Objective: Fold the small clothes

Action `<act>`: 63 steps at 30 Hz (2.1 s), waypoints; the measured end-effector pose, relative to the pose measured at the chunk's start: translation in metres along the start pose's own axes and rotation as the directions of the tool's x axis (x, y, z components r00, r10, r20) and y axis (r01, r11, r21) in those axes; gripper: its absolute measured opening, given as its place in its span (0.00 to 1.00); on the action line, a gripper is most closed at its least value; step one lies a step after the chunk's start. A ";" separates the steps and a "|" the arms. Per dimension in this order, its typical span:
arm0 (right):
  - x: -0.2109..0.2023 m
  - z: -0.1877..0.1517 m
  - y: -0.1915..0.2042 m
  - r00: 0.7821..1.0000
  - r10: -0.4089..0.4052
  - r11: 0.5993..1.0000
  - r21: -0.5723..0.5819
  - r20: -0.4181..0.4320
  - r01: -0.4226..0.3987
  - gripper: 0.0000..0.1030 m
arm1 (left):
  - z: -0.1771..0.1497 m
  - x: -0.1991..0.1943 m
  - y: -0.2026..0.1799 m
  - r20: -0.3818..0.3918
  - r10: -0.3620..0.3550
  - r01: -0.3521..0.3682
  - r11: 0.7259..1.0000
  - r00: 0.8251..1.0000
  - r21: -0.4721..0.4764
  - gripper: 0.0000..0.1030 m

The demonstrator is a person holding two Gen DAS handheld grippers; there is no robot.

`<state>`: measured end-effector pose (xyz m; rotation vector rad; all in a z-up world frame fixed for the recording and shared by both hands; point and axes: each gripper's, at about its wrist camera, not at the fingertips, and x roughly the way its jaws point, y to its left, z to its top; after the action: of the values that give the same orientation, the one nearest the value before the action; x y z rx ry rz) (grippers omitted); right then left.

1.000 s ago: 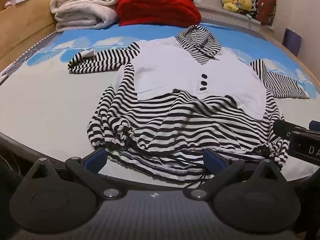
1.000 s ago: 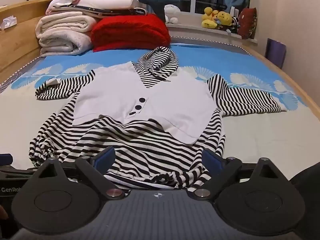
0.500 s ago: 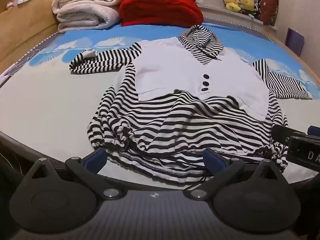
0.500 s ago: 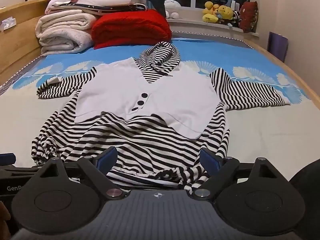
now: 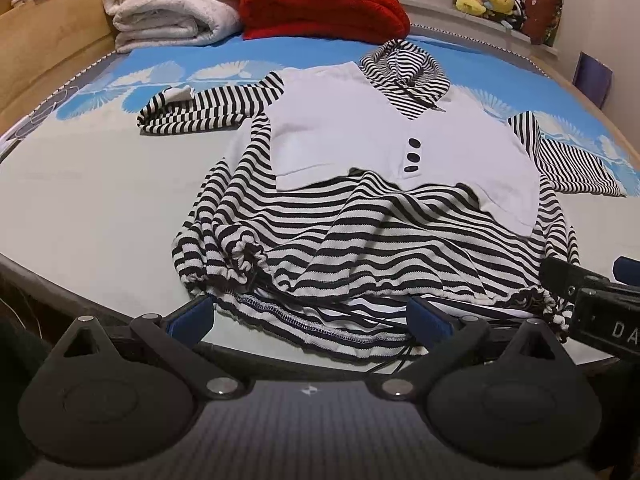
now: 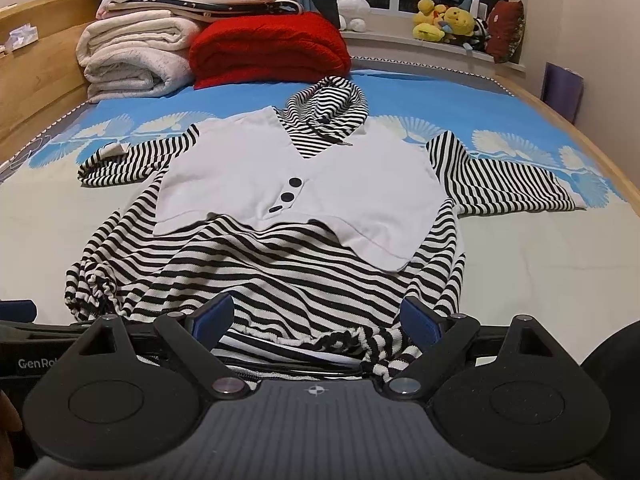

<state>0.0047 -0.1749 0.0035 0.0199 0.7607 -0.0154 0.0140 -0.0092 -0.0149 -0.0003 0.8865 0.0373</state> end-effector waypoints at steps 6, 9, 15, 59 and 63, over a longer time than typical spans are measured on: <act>0.001 0.001 0.000 1.000 0.001 1.000 -0.006 -0.006 -0.001 0.88 | 0.000 0.002 0.000 -0.014 0.001 -0.001 1.000 1.000 0.000 0.99; 0.001 0.000 0.000 1.000 0.000 1.000 -0.006 -0.007 0.000 0.89 | 0.000 0.002 0.001 -0.018 0.002 -0.002 1.000 1.000 -0.002 0.99; 0.001 -0.001 -0.001 1.000 -0.002 1.000 -0.007 -0.009 0.002 0.89 | -0.001 0.003 0.001 -0.025 0.005 -0.005 1.000 1.000 -0.003 0.99; 0.009 0.001 -0.015 0.998 -0.031 0.997 0.067 -0.056 0.034 0.90 | -0.002 0.008 0.000 -0.068 0.011 -0.011 1.000 0.998 -0.004 0.99; 0.004 0.010 -0.029 0.998 -0.045 0.994 0.100 -0.045 0.049 0.87 | 0.018 0.006 0.014 -0.132 -0.004 0.003 1.000 0.991 -0.013 0.99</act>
<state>0.0139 -0.2046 0.0078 0.0987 0.8026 -0.0987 0.0316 0.0051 -0.0077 -0.0169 1.0183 0.0401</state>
